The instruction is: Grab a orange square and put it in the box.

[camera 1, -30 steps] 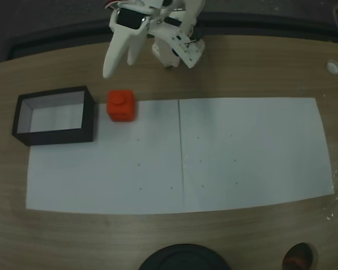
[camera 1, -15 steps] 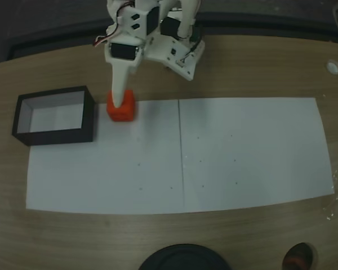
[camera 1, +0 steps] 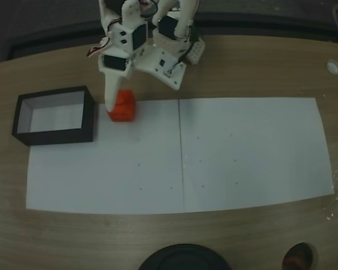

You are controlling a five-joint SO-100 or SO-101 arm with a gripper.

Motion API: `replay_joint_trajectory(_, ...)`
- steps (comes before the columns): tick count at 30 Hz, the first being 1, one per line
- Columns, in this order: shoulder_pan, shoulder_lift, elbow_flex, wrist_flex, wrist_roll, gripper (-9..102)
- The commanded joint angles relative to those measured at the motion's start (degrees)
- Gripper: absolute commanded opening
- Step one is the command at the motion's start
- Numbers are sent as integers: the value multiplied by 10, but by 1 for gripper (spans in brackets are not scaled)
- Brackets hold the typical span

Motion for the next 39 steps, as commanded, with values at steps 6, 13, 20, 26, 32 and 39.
replay_joint_trajectory(6, 4, 2, 76, -64, -3, 41)
replay_joint_trajectory(13, 4, 2, 123, -116, -3, 41)
replay_joint_trajectory(20, 8, 2, 168, -159, -35, 41)
replay_joint_trajectory(26, 5, 2, 192, -183, -44, 41)
replay_joint_trajectory(32, 11, 2, 192, -183, -59, 41)
replay_joint_trajectory(39, 9, 2, 192, -183, -71, 28)
